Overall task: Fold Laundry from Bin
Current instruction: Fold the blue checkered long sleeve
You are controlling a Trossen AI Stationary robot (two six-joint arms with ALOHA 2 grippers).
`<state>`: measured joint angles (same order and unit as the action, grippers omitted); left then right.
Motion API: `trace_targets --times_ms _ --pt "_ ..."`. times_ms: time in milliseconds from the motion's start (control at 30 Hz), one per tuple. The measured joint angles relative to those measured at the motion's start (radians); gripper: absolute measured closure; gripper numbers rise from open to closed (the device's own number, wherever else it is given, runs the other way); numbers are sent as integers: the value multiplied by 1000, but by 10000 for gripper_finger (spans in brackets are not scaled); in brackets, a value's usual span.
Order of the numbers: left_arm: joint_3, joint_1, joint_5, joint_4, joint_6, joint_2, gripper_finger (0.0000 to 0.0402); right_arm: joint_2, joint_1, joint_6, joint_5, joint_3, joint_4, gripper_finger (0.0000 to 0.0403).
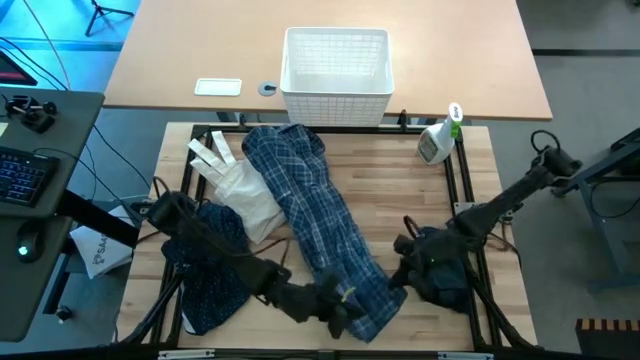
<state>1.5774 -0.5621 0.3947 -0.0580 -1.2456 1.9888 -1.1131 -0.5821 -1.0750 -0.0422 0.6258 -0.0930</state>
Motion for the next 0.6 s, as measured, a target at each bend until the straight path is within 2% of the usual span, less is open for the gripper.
trace_targets --times_ms 133,233,300,433,600 --pt "-4 0 -11 193 -145 10 378 -85 -37 5 72 -2 -266 376" --pt "-4 -5 -16 314 -277 11 378 -166 -59 66 44 -3 -278 345" --pt "-4 -14 2 344 -306 8 378 -194 -58 133 -8 -2 -257 316" --pt "-4 -34 55 356 -302 -31 378 -168 -28 187 -59 32 -354 262" --pt "-3 -49 118 388 -302 -49 378 -62 -20 211 41 116 -463 230"
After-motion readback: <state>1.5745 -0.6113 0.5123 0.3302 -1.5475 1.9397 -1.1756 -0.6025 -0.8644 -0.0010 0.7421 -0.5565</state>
